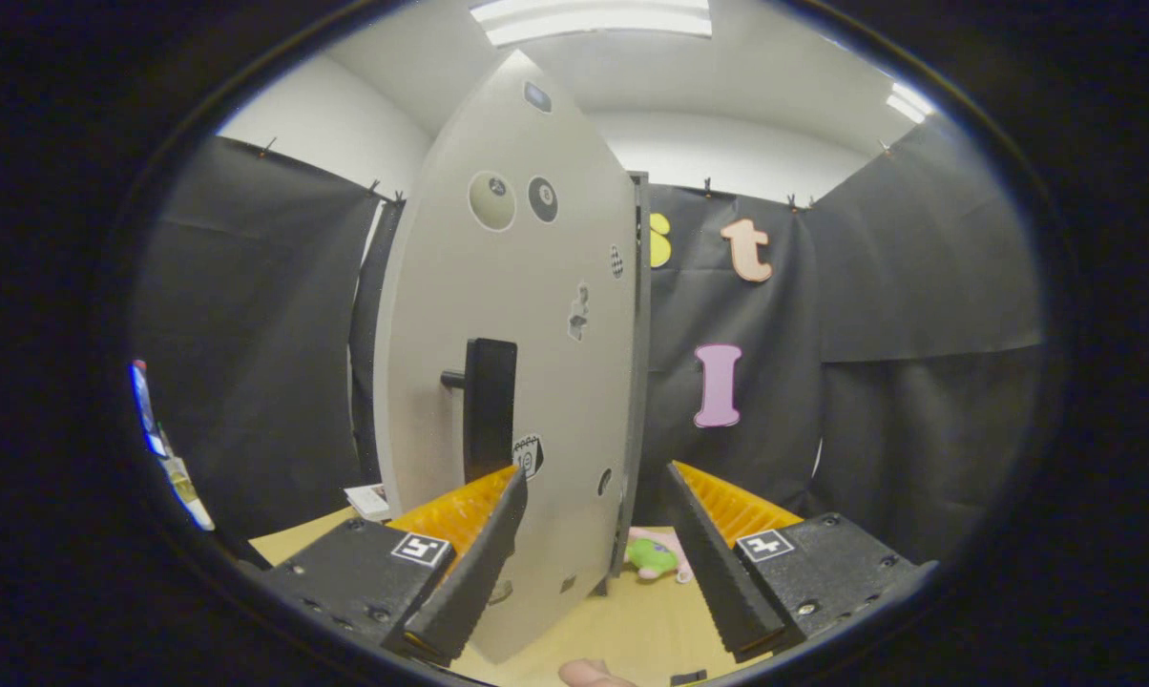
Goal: Open the shoe cabinet door, grab the shoes and put them into the shoe cabinet, then close the shoe cabinet door.
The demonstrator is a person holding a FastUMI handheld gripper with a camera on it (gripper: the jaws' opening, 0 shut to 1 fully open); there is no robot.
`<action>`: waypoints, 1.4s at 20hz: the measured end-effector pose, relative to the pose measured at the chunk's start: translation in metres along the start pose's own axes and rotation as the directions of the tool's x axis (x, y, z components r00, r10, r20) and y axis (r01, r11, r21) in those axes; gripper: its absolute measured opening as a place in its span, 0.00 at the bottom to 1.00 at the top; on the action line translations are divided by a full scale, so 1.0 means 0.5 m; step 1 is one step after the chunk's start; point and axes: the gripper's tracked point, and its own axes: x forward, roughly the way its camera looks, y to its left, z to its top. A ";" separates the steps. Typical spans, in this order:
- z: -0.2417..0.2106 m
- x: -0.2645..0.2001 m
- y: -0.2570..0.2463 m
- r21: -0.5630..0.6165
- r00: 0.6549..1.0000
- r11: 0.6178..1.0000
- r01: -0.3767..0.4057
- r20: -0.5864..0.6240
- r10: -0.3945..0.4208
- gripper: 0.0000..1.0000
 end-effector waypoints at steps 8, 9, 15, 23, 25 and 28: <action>-0.002 0.076 0.124 0.082 0.999 0.996 0.033 -0.006 -0.032 0.95; -0.009 0.091 0.146 0.097 1.000 0.995 0.023 -0.018 -0.022 0.95; -0.046 0.147 0.287 0.009 0.998 0.999 -0.053 -0.044 0.054 0.99; -0.068 0.075 0.287 0.128 0.997 0.990 -0.056 -0.048 0.062 1.00; -0.071 0.035 0.274 0.107 0.999 0.994 -0.037 -0.031 0.040 1.00; -0.078 -0.018 0.255 0.101 1.000 0.995 0.002 0.003 -0.002 1.00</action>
